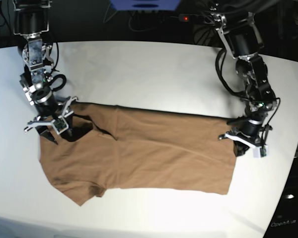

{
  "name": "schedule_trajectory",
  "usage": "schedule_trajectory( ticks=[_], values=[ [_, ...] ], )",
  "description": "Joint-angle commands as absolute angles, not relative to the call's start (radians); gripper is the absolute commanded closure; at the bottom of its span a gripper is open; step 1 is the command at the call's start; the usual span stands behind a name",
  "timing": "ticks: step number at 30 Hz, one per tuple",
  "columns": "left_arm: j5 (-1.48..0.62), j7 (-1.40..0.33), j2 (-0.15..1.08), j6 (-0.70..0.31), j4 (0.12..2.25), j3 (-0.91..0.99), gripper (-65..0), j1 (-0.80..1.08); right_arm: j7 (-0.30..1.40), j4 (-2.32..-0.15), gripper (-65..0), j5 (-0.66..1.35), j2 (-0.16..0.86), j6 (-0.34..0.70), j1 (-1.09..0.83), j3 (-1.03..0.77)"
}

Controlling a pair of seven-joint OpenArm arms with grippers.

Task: Fold the T-shirt properly
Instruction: 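Slide the right gripper along the fold toward the sleeve and grasp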

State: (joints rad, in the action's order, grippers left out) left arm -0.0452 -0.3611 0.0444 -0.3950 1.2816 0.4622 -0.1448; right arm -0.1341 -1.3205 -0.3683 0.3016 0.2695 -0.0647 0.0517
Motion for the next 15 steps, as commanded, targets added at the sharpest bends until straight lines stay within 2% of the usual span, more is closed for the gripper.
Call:
schedule_trajectory(
  ticks=[1,5,12,15],
  values=[
    [-0.059,-0.341,0.041,-0.407,1.300,0.455,-2.5,-0.148,-0.157,-1.340,-31.5,-0.363,0.314,0.257,-0.047,0.044],
    [-0.058,-0.351,0.045,-0.407,1.300,0.455,-2.5,-0.128,-0.157,-1.340,-31.3,-0.361,0.314,0.257,-0.016,0.044],
    [-0.058,-0.550,0.048,-0.409,1.431,0.453,-2.5,-0.116,-0.148,-1.340,-31.3,-0.314,0.300,0.260,0.058,-0.005],
    [-0.058,-0.613,0.047,-0.409,1.503,0.453,-2.6,-0.124,-0.147,-1.340,-31.3,-0.308,0.297,0.318,0.110,-0.022]
  ],
)
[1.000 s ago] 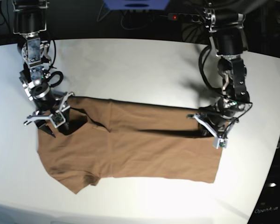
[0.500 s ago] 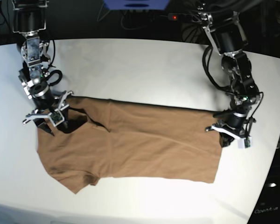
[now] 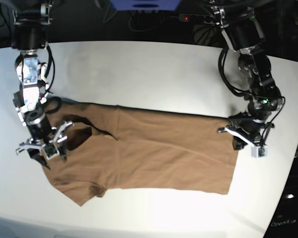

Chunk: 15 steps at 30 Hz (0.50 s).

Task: Fold the T-shirt properly
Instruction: 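Slide the right gripper along the fold toward the sleeve and grasp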

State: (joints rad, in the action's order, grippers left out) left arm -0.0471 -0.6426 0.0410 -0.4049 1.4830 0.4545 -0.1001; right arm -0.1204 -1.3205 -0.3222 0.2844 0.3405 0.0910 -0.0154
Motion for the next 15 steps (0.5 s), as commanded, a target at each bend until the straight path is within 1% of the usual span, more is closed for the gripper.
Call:
schedule_trajectory(
  ticks=[1,4,7,11,15],
  values=[
    [-0.058,-0.630,0.045,-0.409,1.521,0.453,-2.6,-0.125,-0.145,-1.340,-31.3,-0.311,0.288,0.337,0.117,-0.035],
    [-0.058,-0.659,0.047,-0.409,1.540,0.452,-2.6,-0.131,-0.120,-1.340,-31.3,-0.326,0.252,0.369,0.130,-0.067],
    [-0.056,-0.662,0.067,-0.409,1.534,0.432,-2.6,-0.154,-0.051,-1.339,-31.3,-0.360,0.226,0.398,0.165,-0.081],
    [-0.056,-0.664,0.097,-0.414,1.531,0.430,-2.6,-0.180,0.044,-1.342,-31.3,-0.384,0.214,0.401,0.193,-0.082],
    [-0.056,-0.664,0.122,-0.417,1.531,0.429,-2.6,-0.189,0.137,-1.374,-31.3,-0.386,0.213,0.401,0.180,-0.085]
  ],
)
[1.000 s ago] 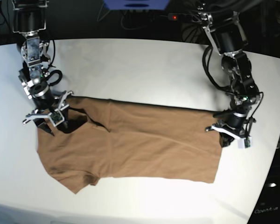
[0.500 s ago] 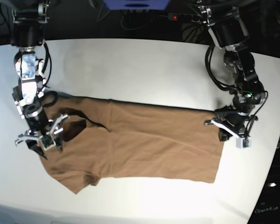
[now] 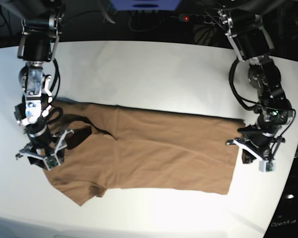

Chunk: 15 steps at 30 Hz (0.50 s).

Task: Fold the T-shirt properly
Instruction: 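Slide the right gripper along the fold toward the sleeve and grasp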

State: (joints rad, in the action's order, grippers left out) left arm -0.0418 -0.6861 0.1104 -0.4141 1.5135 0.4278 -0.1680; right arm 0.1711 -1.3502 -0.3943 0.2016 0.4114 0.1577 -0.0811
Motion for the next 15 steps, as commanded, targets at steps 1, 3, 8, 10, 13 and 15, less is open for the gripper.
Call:
schedule_trajectory(
  ticks=[1,3,8,10,13,15],
  values=[
    [-0.056,-0.664,0.128,-0.417,1.529,0.417,-2.6,-0.193,0.160,-1.399,-31.3,-0.386,0.213,0.400,0.162,-0.085],
    [-0.056,-0.664,0.151,-0.417,1.529,0.361,-2.6,-0.202,0.194,-1.452,-31.3,-0.387,0.213,0.395,0.136,-0.085],
    [-0.058,-0.664,0.166,-0.417,1.521,0.308,-2.6,-0.196,0.255,-1.630,-31.3,-0.389,0.200,0.395,0.033,-0.085],
    [-0.058,-0.664,0.166,-0.415,1.495,0.306,-2.6,-0.185,0.254,-1.699,-31.3,-0.389,0.203,0.395,-0.030,-0.085],
    [-0.058,-0.664,0.166,-0.415,1.463,0.306,-2.6,-0.180,0.255,-1.762,-31.0,-0.389,0.200,0.395,-0.107,-0.088],
    [-0.058,-0.664,0.166,-0.415,1.463,0.311,-2.6,-0.168,0.249,-1.764,-27.7,-0.384,0.196,0.395,-0.150,-0.105]
  ],
)
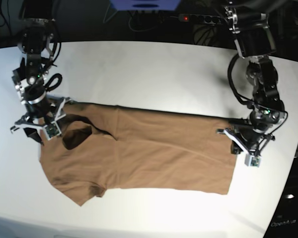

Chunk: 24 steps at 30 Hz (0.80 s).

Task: Fold the T-shirt properly
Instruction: 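Slide the right gripper along the fold toward the sleeve and grasp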

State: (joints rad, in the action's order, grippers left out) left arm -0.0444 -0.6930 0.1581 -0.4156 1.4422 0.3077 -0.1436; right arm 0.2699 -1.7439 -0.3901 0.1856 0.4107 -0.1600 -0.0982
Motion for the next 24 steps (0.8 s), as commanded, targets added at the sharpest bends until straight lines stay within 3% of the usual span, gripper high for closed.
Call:
schedule_trajectory(
  ticks=[1,7,10,24],
  values=[
    [-0.058,-0.664,0.166,-0.415,1.461,0.312,-2.6,-0.162,0.236,-1.761,-24.7,-0.384,0.183,0.395,-0.165,-0.107],
    [-0.059,-0.662,0.173,-0.414,1.468,0.312,-2.6,-0.136,0.171,-1.753,-5.9,-0.384,0.147,0.395,-0.232,-0.127],
    [-0.058,-0.662,0.173,-0.414,1.469,0.312,-2.6,-0.131,0.170,-1.753,-0.4,-0.384,0.124,0.395,-0.255,-0.127],
    [-0.058,-0.662,0.176,-0.414,1.468,0.312,-2.6,-0.131,0.166,-1.690,-0.1,-0.383,0.082,0.398,-0.259,-0.088]
  ],
)
